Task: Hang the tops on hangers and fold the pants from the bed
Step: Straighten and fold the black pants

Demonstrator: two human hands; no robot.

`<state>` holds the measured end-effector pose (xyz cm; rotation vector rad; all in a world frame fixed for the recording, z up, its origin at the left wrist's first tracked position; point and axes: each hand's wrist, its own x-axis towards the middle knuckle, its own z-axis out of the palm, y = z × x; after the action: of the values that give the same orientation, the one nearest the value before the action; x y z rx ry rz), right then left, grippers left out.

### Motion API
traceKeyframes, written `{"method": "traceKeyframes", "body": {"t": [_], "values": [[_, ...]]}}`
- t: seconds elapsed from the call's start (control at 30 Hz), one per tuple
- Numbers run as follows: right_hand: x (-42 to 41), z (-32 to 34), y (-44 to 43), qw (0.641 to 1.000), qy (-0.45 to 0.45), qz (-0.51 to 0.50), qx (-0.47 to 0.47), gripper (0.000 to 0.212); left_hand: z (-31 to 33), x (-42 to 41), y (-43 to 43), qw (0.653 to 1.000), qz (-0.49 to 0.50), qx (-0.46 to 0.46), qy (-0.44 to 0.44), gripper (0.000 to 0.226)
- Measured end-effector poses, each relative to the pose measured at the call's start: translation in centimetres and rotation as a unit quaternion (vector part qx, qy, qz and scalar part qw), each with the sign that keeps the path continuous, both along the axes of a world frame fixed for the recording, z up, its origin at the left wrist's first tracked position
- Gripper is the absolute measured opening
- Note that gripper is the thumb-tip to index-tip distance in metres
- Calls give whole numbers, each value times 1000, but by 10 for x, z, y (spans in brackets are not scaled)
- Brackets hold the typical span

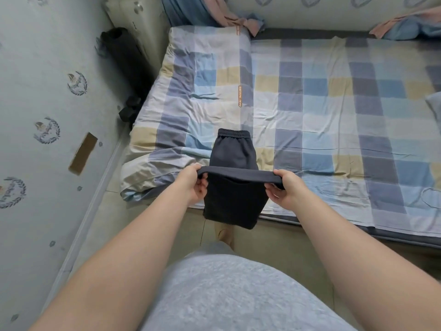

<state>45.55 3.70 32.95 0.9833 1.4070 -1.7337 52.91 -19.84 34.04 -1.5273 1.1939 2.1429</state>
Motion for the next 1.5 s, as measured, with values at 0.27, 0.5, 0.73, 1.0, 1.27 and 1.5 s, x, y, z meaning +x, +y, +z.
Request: {"method": "traceKeyframes", "body": {"t": [0.27, 0.5, 0.73, 1.0, 1.27, 1.5], "values": [[-146, -64, -65, 997, -58, -25, 55, 7, -76, -159, -63, 997, -36, -3, -72, 24], [-237, -180, -96, 994, -78, -17, 74, 7, -190, -252, -92, 993, -55, -22, -103, 14], [-320, -277, -118, 999, -53, -12, -5, 16, -274, -325, -95, 997, -5, -33, -63, 23], [-308, -316, -101, 995, -57, 73, -48, 33, -309, -308, -57, 992, -112, -53, -35, 48], [-208, -336, -58, 986, -138, 83, -34, 30, -317, -192, -22, 975, -155, -92, -130, 30], [-112, -369, -21, 974, -201, 100, -5, 26, -354, -104, -5, 948, -183, -95, -242, 23]]}}
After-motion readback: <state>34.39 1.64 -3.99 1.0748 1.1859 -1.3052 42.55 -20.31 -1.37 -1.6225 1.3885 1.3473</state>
